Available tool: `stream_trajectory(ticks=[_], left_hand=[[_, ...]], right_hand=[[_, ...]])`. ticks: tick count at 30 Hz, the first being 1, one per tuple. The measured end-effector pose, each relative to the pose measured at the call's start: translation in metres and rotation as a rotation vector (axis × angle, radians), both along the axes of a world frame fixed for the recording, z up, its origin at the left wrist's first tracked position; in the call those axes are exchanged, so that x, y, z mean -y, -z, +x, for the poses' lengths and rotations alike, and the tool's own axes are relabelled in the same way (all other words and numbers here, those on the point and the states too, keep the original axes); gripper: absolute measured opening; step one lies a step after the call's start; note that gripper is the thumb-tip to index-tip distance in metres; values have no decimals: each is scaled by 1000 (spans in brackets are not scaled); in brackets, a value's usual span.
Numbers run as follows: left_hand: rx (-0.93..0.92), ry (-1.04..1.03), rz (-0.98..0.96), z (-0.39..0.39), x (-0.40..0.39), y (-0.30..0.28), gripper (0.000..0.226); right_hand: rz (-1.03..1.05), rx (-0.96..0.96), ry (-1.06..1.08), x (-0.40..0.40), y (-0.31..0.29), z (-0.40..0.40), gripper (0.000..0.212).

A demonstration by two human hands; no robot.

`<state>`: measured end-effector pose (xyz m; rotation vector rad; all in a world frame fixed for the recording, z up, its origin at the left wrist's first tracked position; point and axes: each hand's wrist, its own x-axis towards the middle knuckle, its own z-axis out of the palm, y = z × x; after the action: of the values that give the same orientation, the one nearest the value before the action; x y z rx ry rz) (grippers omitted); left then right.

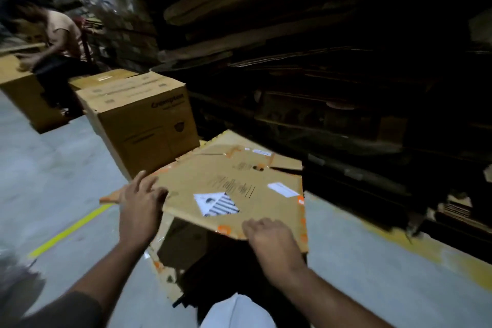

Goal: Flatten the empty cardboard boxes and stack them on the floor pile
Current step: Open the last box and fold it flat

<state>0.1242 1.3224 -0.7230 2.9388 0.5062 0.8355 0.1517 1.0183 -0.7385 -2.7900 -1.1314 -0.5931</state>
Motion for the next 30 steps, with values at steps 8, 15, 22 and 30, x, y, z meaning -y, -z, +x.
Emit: stream_trajectory(ticks=[8,15,22,30], left_hand=[[199,-521,-1663,-11,68,126,50],[60,-500,-1619,38,35,198,55],[-24,-652,-1255,79,-51,206,63],[30,-733,-1354,73,-45,228,46]], right_hand=[[-148,-164,5,-103,117,-3,30],[-11,-662,-89,-143,152,32,62],[50,-724,-81,-134,176,60,72],[135,-617,-36,-129,174,72,52]])
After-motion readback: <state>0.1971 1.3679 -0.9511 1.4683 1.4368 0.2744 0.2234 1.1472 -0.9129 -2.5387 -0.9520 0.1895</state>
